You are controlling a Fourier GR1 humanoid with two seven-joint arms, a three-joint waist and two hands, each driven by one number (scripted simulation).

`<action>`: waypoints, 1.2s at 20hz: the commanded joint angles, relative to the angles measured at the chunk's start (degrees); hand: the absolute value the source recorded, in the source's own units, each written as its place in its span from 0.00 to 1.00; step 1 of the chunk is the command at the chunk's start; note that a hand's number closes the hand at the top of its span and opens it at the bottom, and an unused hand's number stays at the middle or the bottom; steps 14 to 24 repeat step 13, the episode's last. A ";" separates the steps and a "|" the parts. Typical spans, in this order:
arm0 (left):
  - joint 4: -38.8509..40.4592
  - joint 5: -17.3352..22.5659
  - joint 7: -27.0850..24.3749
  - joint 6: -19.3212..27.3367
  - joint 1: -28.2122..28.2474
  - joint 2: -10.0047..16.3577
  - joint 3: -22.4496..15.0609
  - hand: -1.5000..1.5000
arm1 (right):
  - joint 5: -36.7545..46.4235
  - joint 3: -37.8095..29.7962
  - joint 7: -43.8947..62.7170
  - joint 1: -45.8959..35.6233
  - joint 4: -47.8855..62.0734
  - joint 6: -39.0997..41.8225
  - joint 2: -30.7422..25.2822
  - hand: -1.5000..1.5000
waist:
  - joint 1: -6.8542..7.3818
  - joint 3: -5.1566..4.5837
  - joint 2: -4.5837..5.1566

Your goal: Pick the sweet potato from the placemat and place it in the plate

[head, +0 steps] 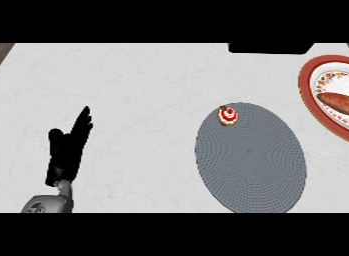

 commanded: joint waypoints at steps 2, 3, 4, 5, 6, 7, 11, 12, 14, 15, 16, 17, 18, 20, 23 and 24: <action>-0.55 -0.94 1.17 0.97 -0.43 -1.20 -1.10 0.50 | -1.55 -1.59 2.29 -0.73 0.25 -1.90 -1.66 0.00 | 0.31 0.03 0.01; -2.46 -0.20 1.24 -0.52 1.06 1.42 0.34 0.50 | -1.36 -1.55 0.91 1.50 0.55 -3.07 -1.11 0.00 | 0.60 0.07 -0.01; -0.82 -1.28 -0.69 0.82 1.48 0.07 -0.33 0.50 | -1.31 -1.63 -0.38 2.60 0.61 -5.79 0.77 0.00 | 0.55 0.10 0.17; 0.18 -0.80 -0.56 0.31 1.11 -0.86 -0.96 0.50 | -2.34 -2.55 0.82 2.36 0.83 -2.47 -1.99 0.00 | 0.02 0.06 0.09; -2.40 -1.14 1.12 1.30 1.44 -1.52 -1.51 0.50 | -2.12 -2.24 0.29 2.10 0.40 -3.94 -0.83 0.00 | 0.36 0.07 -0.04; 0.22 -0.21 0.46 0.04 -0.96 -0.46 -0.15 0.50 | -1.77 -1.86 1.10 2.25 0.29 -2.28 -2.80 0.00 | -0.12 0.03 0.05; -3.13 -0.63 2.49 0.16 0.35 -0.60 -1.21 0.50 | -1.51 -1.61 2.01 1.68 0.56 -5.85 -0.58 0.00 | 0.74 0.11 0.06; 0.11 0.66 0.34 -0.56 -1.18 0.30 1.00 0.50 | -1.35 -1.50 3.14 1.03 0.29 -4.80 -2.67 0.00 | 0.58 0.08 0.32; 0.70 -0.10 -0.91 -0.44 -0.50 0.53 0.78 0.50 | -0.81 -1.04 0.63 3.84 0.37 -5.62 -1.74 0.00 | 0.17 0.09 0.27; 0.70 -0.10 -0.91 -0.44 -0.50 0.53 0.78 0.50 | -0.81 -1.04 0.63 3.84 0.37 -5.62 -1.74 0.00 | 0.17 0.09 0.27; 0.70 -0.10 -0.91 -0.44 -0.50 0.53 0.78 0.50 | -0.81 -1.04 0.63 3.84 0.37 -5.62 -1.74 0.00 | 0.17 0.09 0.27; 0.70 -0.10 -0.91 -0.44 -0.50 0.53 0.78 0.50 | -0.81 -1.04 0.63 3.84 0.37 -5.62 -1.74 0.00 | 0.17 0.09 0.27; 0.70 -0.10 -0.91 -0.44 -0.50 0.53 0.78 0.50 | -0.81 -1.04 0.63 3.84 0.37 -5.62 -1.74 0.00 | 0.17 0.09 0.27; 0.70 -0.10 -0.91 -0.44 -0.50 0.53 0.78 0.50 | -0.81 -1.04 0.63 3.84 0.37 -5.62 -1.74 0.00 | 0.17 0.09 0.27; 0.70 -0.10 -0.91 -0.44 -0.50 0.53 0.78 0.50 | -0.81 -1.04 0.63 3.84 0.37 -5.62 -1.74 0.00 | 0.17 0.09 0.27; 0.70 -0.10 -0.91 -0.44 -0.50 0.53 0.78 0.50 | -0.81 -1.04 0.63 3.84 0.37 -5.62 -1.74 0.00 | 0.17 0.09 0.27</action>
